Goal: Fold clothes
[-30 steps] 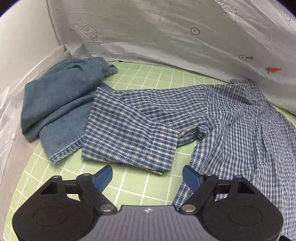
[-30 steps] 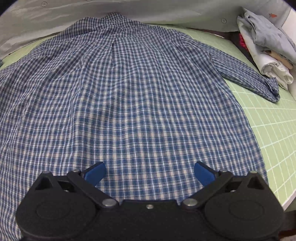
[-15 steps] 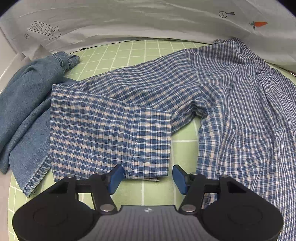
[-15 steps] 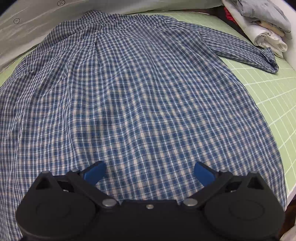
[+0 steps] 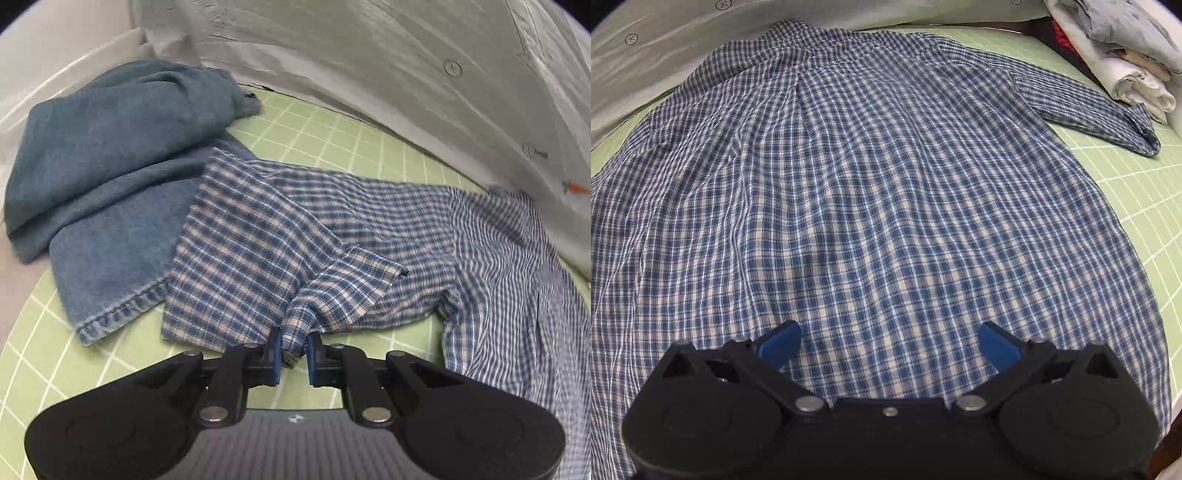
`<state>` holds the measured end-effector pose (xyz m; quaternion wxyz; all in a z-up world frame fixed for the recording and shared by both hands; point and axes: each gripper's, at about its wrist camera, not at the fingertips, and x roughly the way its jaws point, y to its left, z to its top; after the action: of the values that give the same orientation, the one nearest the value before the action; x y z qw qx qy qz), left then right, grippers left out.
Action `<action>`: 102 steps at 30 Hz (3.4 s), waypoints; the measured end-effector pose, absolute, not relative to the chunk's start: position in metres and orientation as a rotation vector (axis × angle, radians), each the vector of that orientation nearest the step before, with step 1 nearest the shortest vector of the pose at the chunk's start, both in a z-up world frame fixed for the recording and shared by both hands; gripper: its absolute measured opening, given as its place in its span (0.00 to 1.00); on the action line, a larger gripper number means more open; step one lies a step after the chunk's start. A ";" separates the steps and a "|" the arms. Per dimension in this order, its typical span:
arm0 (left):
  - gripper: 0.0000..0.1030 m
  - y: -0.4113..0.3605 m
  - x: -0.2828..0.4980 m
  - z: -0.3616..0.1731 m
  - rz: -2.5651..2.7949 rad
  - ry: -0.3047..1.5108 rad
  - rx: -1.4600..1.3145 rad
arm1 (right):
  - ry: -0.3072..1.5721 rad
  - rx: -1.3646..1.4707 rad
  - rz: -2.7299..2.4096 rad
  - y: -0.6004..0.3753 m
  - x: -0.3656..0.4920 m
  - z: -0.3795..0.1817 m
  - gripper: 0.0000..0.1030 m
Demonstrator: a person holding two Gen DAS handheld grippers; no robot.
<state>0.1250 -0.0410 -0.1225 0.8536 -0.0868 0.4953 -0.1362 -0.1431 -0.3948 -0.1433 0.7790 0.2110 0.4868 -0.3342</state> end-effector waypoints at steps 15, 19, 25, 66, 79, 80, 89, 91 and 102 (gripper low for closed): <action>0.13 0.064 0.053 -0.068 -0.021 0.850 -0.530 | 1.039 0.413 -0.664 -0.382 -0.154 -0.144 1.00; 0.13 0.081 0.049 -0.073 0.018 0.868 -0.546 | 1.028 0.413 -0.672 -0.378 -0.157 -0.145 1.00; 0.13 0.107 0.043 -0.081 0.076 0.895 -0.570 | 1.022 0.420 -0.686 -0.379 -0.157 -0.144 1.00; 0.04 0.080 0.082 -0.118 0.061 1.053 -0.358 | 1.022 0.464 -0.751 -0.389 -0.141 -0.142 1.00; 0.04 -0.036 0.076 -0.065 -0.284 0.942 -0.243 | 0.937 0.435 -0.807 -0.401 -0.154 -0.124 1.00; 0.04 -0.047 0.072 -0.063 -0.310 0.942 -0.230 | 0.932 0.449 -0.807 -0.404 -0.156 -0.124 1.00; 0.66 -0.151 0.033 -0.045 -0.543 0.931 -0.108 | 0.920 0.497 -0.808 -0.424 -0.177 -0.124 1.00; 0.77 -0.174 0.024 -0.041 -0.594 0.927 -0.080 | 0.922 0.494 -0.805 -0.428 -0.182 -0.122 1.00; 0.82 -0.120 0.032 -0.065 -0.238 1.041 -0.073 | 0.884 0.415 -0.637 -0.422 -0.141 -0.103 0.99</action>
<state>0.0324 -0.1202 -0.0654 0.8602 -0.0348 0.4960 -0.1134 -0.1407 -0.4224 -0.1029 0.8347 0.1961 0.4175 -0.3007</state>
